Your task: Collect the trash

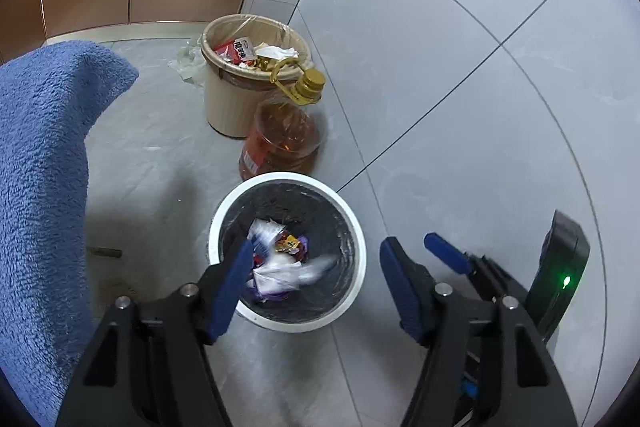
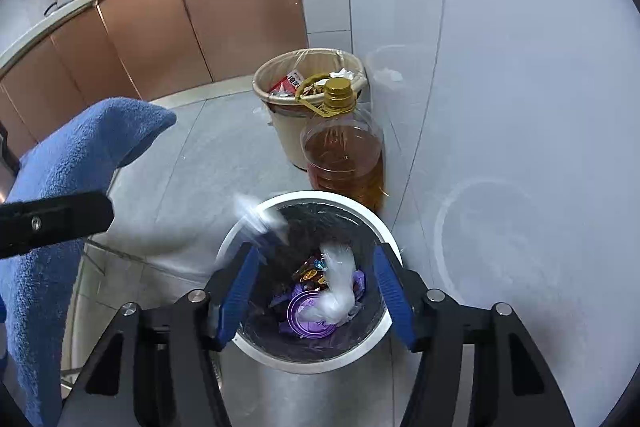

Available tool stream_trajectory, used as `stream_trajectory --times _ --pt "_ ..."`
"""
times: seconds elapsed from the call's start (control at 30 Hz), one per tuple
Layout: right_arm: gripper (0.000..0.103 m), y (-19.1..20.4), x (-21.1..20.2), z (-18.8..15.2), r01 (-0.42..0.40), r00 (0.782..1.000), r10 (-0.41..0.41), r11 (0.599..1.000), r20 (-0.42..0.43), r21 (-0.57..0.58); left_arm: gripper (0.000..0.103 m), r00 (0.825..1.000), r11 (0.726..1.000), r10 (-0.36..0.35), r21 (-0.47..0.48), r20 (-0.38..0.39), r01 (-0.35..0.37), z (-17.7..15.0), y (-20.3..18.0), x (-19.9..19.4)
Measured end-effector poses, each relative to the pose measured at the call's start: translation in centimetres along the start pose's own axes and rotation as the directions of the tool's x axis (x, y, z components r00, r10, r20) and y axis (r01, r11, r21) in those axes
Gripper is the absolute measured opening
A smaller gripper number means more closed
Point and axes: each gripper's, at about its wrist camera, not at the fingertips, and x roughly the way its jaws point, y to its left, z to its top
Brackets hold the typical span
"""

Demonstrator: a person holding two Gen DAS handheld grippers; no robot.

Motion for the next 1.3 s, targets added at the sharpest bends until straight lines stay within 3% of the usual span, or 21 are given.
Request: stream_trajectory --times 0.2,0.33,0.4,0.53,0.6,0.67,0.73,0.9,0.97,1.13,1.2,1.3 --pt "0.062 1.2 -1.9 -0.6 -0.01 0.999 0.011 1.0 0.033 -0.022 0.064 0.989 0.995 0.097 0.013 0.111 -0.099 -1.6 1.0 -4.1" --pt "0.07 3.0 -3.5 -0.2 -0.043 0.995 0.046 0.998 0.087 -0.036 0.064 0.957 0.98 0.196 -0.012 0.213 -0.198 -3.4 2.6 -8.7" --pt "0.074 4.4 -4.8 -0.1 -0.053 0.991 0.061 0.996 0.119 -0.067 0.064 0.929 0.962 0.268 -0.02 0.255 -0.272 -4.5 3.2 -11.0" --pt "0.079 7.5 -7.6 0.1 -0.086 0.978 0.107 0.989 0.179 -0.124 0.064 0.856 0.915 0.398 -0.078 0.329 -0.395 -6.8 4.3 -15.8" --pt "0.082 9.4 -8.8 0.1 -0.107 0.969 0.139 0.981 0.203 -0.16 0.065 0.798 0.877 0.473 -0.112 0.372 -0.468 -8.2 4.9 -18.6" --pt "0.086 11.1 -10.0 0.1 -0.128 0.959 0.171 0.972 0.224 -0.195 0.065 0.752 0.844 0.529 -0.15 0.394 -0.515 -9.4 5.4 -20.9" --pt "0.091 13.0 -11.4 -0.1 -0.151 0.948 0.207 0.961 0.242 -0.233 0.068 0.71 0.815 0.573 -0.191 0.409 -0.548 -10.6 5.9 -22.9" --pt "0.102 16.7 -14.6 -0.7 -0.181 0.92 0.268 0.938 0.285 -0.296 0.075 0.577 0.714 0.69 -0.286 0.437 -0.639 -14.2 6.9 -28.3" --pt "0.103 18.0 -15.8 -1.1 -0.188 0.91 0.286 0.93 0.299 -0.317 0.077 0.537 0.688 0.716 -0.32 0.446 -0.652 -15.7 7.1 -30.3" --pt "0.103 20.9 -19.1 -2.1 -0.183 0.888 0.313 0.912 0.335 -0.367 0.079 0.467 0.646 0.753 -0.386 0.463 -0.659 -18.3 7.3 -34.5" --pt "0.103 21.9 -20.2 -2.4 -0.181 0.88 0.323 0.905 0.347 -0.384 0.081 0.43 0.619 0.772 -0.404 0.467 -0.673 -19.2 7.3 -35.6" --pt "0.103 23.1 -21.6 -3.1 -0.173 0.868 0.335 0.896 0.365 -0.409 0.081 0.406 0.603 0.783 -0.417 0.472 -0.68 -20.3 7.2 -36.6"
